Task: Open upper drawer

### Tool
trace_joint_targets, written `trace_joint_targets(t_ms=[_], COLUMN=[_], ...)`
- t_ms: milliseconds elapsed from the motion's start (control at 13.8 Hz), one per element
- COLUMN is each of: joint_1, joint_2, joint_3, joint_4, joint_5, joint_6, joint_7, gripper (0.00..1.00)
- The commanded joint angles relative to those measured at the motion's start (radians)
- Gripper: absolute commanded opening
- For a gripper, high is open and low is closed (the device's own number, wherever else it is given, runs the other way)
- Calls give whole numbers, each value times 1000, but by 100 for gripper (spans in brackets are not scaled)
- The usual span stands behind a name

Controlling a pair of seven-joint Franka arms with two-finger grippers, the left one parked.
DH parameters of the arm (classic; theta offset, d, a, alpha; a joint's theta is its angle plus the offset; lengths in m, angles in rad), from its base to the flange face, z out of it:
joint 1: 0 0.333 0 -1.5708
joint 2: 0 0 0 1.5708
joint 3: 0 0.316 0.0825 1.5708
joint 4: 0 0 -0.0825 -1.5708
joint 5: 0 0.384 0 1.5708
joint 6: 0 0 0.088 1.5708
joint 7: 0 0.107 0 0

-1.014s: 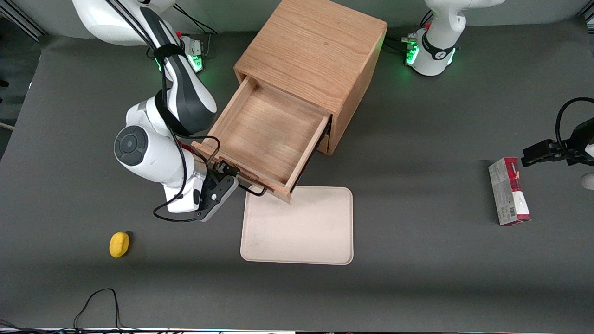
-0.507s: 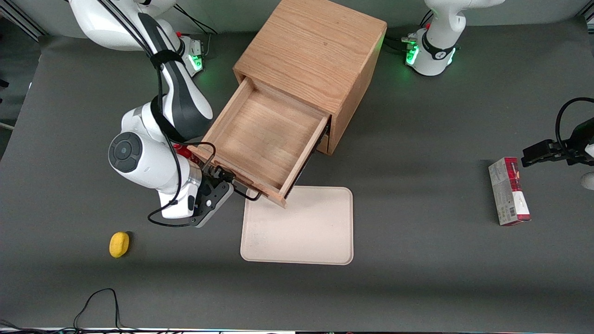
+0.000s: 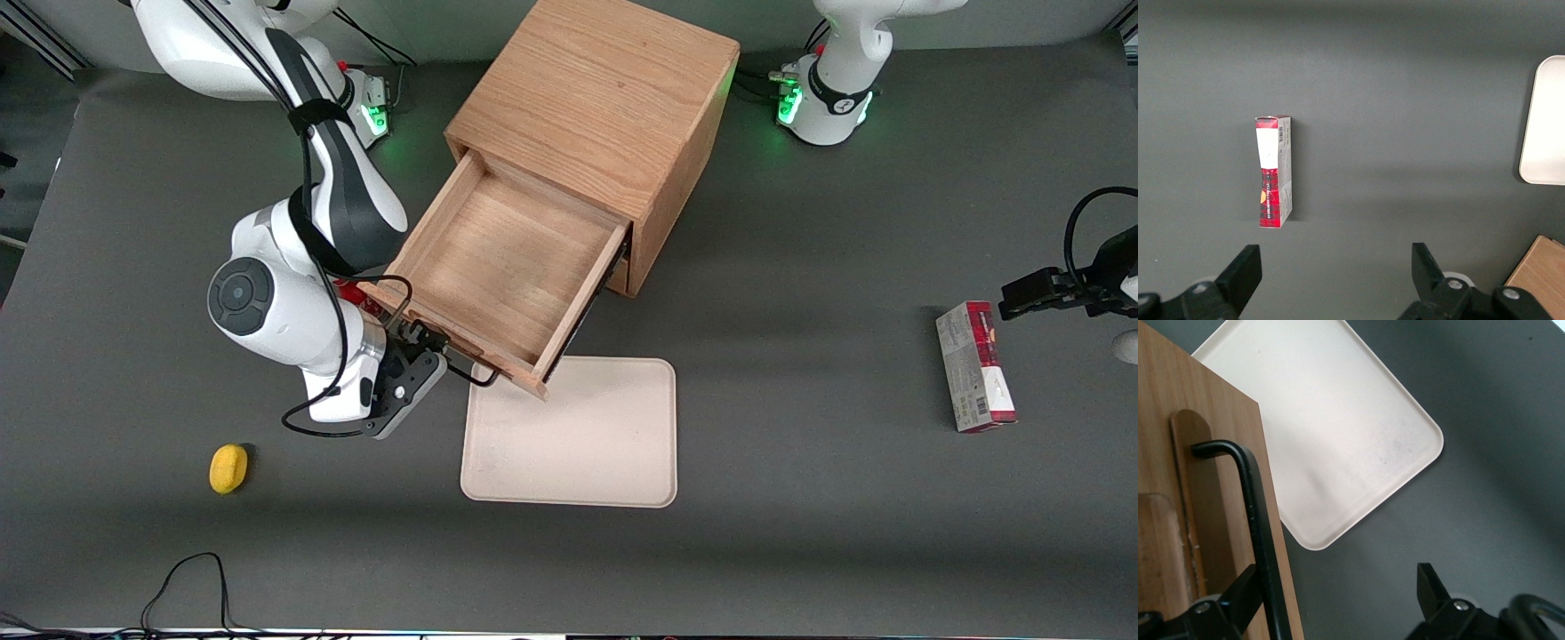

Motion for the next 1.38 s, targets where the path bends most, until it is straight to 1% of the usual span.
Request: trace_joint_targets(t_ms=[0,435,580,652,797,1014,1159,1304], joint_1=[-33,-36,-37,-37,-24,-23,-24,-24], joint_2=[28,20,-35,-68,-144,-291,-387,-467], joint_3=[2,4,-1,-3,-54,-125,-138,-162], joint_4=[103,165,146,120,45,-137,-229,-295], joint_5=[-25,-16,-18,-19,-31,-41,-134,-185], joint_6=[-62,-203,-283,-323,-366,-369,-366,-363], joint_7=[-4,1,11,31,47,48,111,172], gripper=[100,100,100,100,100,100,100,100])
